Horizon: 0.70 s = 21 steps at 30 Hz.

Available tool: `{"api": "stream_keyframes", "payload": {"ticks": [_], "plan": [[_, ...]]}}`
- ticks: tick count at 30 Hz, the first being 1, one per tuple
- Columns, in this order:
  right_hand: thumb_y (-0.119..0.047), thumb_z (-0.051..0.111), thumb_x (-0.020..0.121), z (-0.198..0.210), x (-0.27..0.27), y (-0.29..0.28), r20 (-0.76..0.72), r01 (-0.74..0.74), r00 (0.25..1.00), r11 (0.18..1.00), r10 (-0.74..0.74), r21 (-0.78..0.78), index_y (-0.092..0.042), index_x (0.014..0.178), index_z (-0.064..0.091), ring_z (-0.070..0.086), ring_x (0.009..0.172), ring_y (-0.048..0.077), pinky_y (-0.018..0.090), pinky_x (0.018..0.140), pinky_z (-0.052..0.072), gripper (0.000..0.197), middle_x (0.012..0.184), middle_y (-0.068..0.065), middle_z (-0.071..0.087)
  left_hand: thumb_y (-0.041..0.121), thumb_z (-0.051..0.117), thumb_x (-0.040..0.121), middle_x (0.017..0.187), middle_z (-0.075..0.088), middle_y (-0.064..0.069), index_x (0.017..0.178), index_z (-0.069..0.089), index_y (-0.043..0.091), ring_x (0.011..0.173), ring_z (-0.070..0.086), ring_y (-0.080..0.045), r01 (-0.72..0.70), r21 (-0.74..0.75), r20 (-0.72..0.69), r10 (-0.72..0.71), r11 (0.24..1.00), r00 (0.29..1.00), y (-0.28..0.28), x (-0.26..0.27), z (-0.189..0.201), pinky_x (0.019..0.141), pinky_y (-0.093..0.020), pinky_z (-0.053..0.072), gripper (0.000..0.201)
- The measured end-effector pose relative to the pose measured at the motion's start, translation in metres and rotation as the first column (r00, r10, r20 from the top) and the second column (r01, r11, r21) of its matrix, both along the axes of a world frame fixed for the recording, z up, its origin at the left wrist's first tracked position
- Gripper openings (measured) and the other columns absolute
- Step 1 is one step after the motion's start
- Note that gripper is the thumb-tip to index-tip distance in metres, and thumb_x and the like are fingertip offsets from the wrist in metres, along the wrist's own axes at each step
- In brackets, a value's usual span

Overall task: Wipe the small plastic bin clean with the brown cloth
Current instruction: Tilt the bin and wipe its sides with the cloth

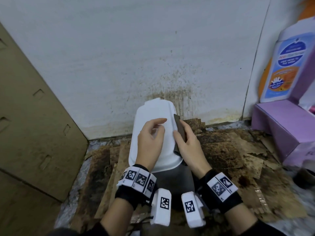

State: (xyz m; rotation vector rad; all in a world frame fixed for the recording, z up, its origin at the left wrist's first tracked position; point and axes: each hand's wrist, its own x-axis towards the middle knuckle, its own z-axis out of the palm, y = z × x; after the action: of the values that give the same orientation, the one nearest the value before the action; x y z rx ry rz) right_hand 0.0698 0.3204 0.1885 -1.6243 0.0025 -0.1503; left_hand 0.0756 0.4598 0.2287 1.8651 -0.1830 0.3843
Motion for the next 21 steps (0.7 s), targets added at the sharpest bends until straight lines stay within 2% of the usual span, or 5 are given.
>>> {"api": "stream_keyframes", "payload": {"ticks": [5,9,12,15,21], "plan": [[-0.053,0.057,0.099,0.007,-0.006,-0.019,0.013,-0.038,0.999,0.998,0.038,-0.047,-0.044,0.16,0.02,0.039,0.144,0.008,0.044,0.117,0.041,0.071,0.16,-0.023,0.032,0.006,0.051,0.102,0.118,0.073,-0.007,0.11,0.075,0.011,0.11,0.068,-0.018,-0.08,-0.527,-0.214,-0.041,0.846,0.976,0.01,0.005,0.013,0.101,-0.032,0.054,0.026],[-0.052,0.059,0.099,0.014,-0.01,-0.038,-0.007,-0.117,0.993,0.991,0.117,-0.057,-0.049,0.159,0.02,0.041,0.142,0.006,0.041,0.114,0.044,0.071,0.158,-0.027,0.031,0.028,0.053,0.1,0.126,0.064,0.0,0.118,0.067,0.026,0.121,0.058,-0.021,-0.203,-0.076,-0.273,0.175,0.976,0.946,0.032,0.011,0.004,0.104,-0.041,0.049,0.023],[-0.058,0.064,0.093,0.016,-0.009,-0.049,-0.053,-0.099,0.994,0.991,0.094,-0.094,-0.049,0.158,0.022,0.044,0.14,0.009,0.038,0.107,0.047,0.077,0.159,-0.023,0.034,0.045,0.055,0.099,0.146,0.037,-0.008,0.141,0.046,0.023,0.14,0.03,-0.027,-0.158,0.276,-0.316,0.245,0.948,0.917,0.03,-0.002,0.003,0.109,-0.042,0.035,0.048],[-0.057,0.069,0.09,0.019,-0.011,-0.05,-0.068,-0.118,0.992,0.986,0.11,-0.119,-0.046,0.159,0.02,0.046,0.132,0.005,0.027,0.096,0.047,0.086,0.15,-0.028,0.036,0.062,0.055,0.095,0.148,0.03,-0.013,0.15,0.031,0.021,0.142,0.029,-0.032,-0.074,0.328,-0.443,0.223,0.942,0.869,0.017,-0.012,-0.001,0.107,-0.041,0.032,0.073],[-0.061,0.075,0.084,0.016,-0.015,-0.047,-0.074,-0.093,0.994,0.978,0.081,-0.188,-0.049,0.159,0.018,0.046,0.136,0.011,0.041,0.107,0.049,0.094,0.147,-0.024,0.039,0.081,0.058,0.078,0.146,0.042,-0.01,0.151,0.027,0.03,0.13,0.047,-0.031,-0.049,0.224,-0.503,0.158,0.973,0.85,0.016,-0.005,-0.024,0.11,-0.048,0.041,0.094]]}}
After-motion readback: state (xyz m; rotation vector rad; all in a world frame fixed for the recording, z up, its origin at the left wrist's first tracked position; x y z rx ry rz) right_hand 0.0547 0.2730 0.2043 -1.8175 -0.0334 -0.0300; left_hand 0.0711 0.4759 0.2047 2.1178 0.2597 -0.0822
